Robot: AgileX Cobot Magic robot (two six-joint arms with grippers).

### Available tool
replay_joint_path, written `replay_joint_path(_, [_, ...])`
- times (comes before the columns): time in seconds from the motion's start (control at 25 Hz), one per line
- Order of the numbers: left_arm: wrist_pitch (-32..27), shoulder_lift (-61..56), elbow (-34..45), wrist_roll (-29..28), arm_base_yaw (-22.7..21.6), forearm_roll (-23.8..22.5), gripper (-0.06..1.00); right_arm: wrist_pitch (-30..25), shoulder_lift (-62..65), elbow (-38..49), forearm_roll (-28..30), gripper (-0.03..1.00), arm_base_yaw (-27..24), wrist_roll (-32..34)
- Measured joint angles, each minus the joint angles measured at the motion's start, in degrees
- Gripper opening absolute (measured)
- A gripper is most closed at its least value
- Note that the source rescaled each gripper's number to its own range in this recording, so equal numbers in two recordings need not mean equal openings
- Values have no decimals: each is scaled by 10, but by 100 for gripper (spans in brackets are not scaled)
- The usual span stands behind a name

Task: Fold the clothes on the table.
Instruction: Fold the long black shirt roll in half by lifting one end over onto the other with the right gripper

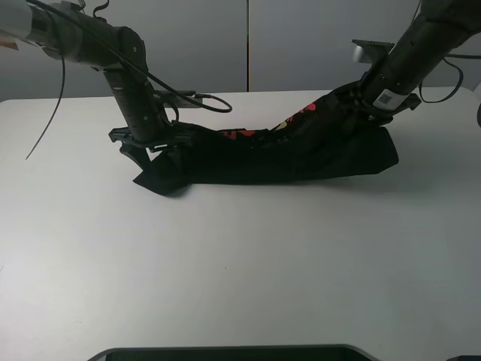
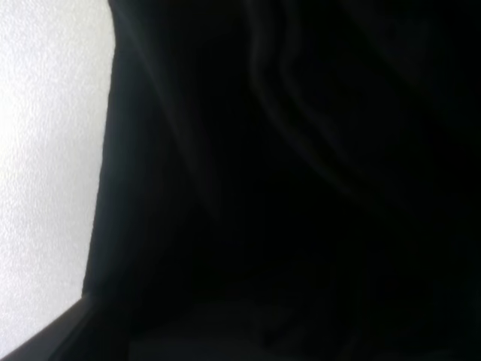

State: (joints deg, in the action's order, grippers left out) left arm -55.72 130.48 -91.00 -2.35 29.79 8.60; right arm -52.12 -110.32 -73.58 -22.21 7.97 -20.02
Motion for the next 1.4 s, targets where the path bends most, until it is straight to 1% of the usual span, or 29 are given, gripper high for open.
replay_joint_path(0.16, [0,0,0,0,0,0,95,-22,0,-27,-103,12,3,-48])
replay_joint_path(0.24, [0,0,0,0,0,1,95,-21,1,-32,-123,12,15,-57])
replay_joint_path(0.4, [0,0,0,9,0,9,95,-3,0,-33,-165,12,55,-70])
replay_joint_path(0.64, [-1,0,0,23,-1,21,95,11,-56,-36,-285,12,98,-117])
replay_joint_path(0.92, [-1,0,0,23,-1,22,95,38,-142,-51,-390,12,144,-175])
replay_joint_path(1.08, [-1,0,0,27,-1,23,95,41,-162,-76,-414,12,161,-183])
replay_joint_path(1.28, [-1,0,0,32,-3,29,95,53,-163,-78,-427,12,163,-191])
replay_joint_path(1.4, [-1,0,0,39,-4,42,95,59,-163,-78,-430,12,163,-192])
